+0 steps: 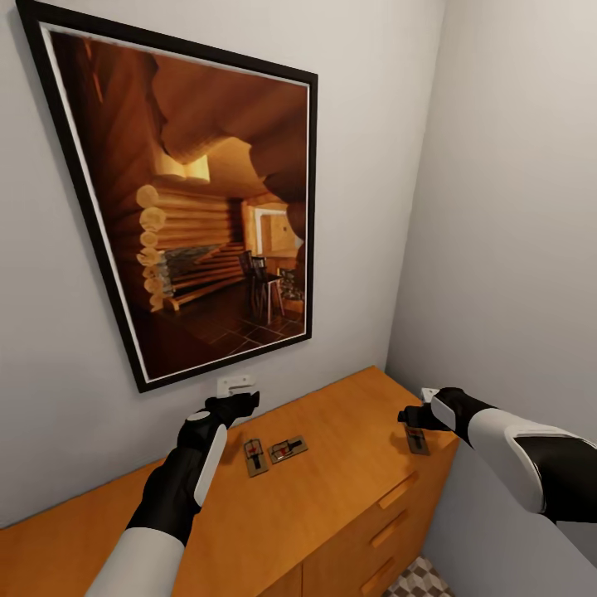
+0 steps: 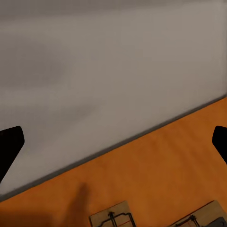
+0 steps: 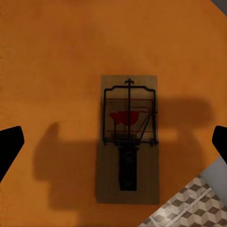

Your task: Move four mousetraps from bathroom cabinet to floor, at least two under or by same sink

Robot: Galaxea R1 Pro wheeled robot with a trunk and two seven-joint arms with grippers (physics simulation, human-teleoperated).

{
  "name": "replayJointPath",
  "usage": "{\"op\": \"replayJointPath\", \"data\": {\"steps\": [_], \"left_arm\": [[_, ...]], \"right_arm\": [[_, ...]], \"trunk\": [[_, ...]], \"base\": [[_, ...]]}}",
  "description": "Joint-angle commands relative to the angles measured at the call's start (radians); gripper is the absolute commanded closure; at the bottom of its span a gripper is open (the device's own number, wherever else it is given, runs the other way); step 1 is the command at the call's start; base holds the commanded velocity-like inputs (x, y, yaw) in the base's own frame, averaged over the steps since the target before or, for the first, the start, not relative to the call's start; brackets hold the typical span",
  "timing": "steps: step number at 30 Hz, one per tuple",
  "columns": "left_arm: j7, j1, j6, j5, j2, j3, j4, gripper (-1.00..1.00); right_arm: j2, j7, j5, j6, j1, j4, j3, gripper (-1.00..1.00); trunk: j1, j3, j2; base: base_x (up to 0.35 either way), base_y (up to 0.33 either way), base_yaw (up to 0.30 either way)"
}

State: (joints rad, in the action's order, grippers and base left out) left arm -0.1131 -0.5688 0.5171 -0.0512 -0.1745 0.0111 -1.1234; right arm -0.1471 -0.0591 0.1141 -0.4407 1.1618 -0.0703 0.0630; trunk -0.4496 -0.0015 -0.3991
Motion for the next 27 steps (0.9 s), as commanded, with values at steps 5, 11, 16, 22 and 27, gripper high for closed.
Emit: {"op": "replayJointPath", "data": {"steps": [5, 11, 16, 22, 27], "left_arm": [[-0.007, 0.000, 0.004, -0.006, 0.000, 0.001, -0.001, -1.00], [-0.006, 0.000, 0.004, -0.006, 0.000, 0.001, -0.001, -1.00], [-0.004, 0.000, 0.004, -0.007, 0.000, 0.001, -0.001, -1.00], [-0.002, 0.000, 0.004, -0.007, 0.000, 0.001, 0.000, -1.00], [-0.002, 0.000, 0.003, -0.007, 0.000, 0.001, 0.000, -1.00]], "right_arm": [[0.000, -0.003, 0.009, -0.001, 0.001, -0.002, 0.007, -1.00], [0.000, -0.002, 0.009, 0.001, 0.001, -0.002, 0.007, -1.00], [0.000, -0.002, 0.008, 0.001, 0.001, -0.002, 0.008, -1.00], [0.000, -0.002, 0.007, 0.001, 0.001, -0.002, 0.008, -1.00], [0.000, -0.002, 0.007, 0.000, 0.001, -0.002, 0.008, -1.00]], "trunk": [[0.000, -0.001, -0.001], [0.000, -0.001, -0.001], [0.000, -0.001, -0.001], [0.000, -0.001, -0.001], [0.000, -0.001, -0.001]], "base": [[0.000, 0.004, 0.000], [0.000, 0.001, 0.000], [0.000, 0.000, 0.000], [0.000, 0.000, 0.000], [0.000, 0.000, 0.000]]}}
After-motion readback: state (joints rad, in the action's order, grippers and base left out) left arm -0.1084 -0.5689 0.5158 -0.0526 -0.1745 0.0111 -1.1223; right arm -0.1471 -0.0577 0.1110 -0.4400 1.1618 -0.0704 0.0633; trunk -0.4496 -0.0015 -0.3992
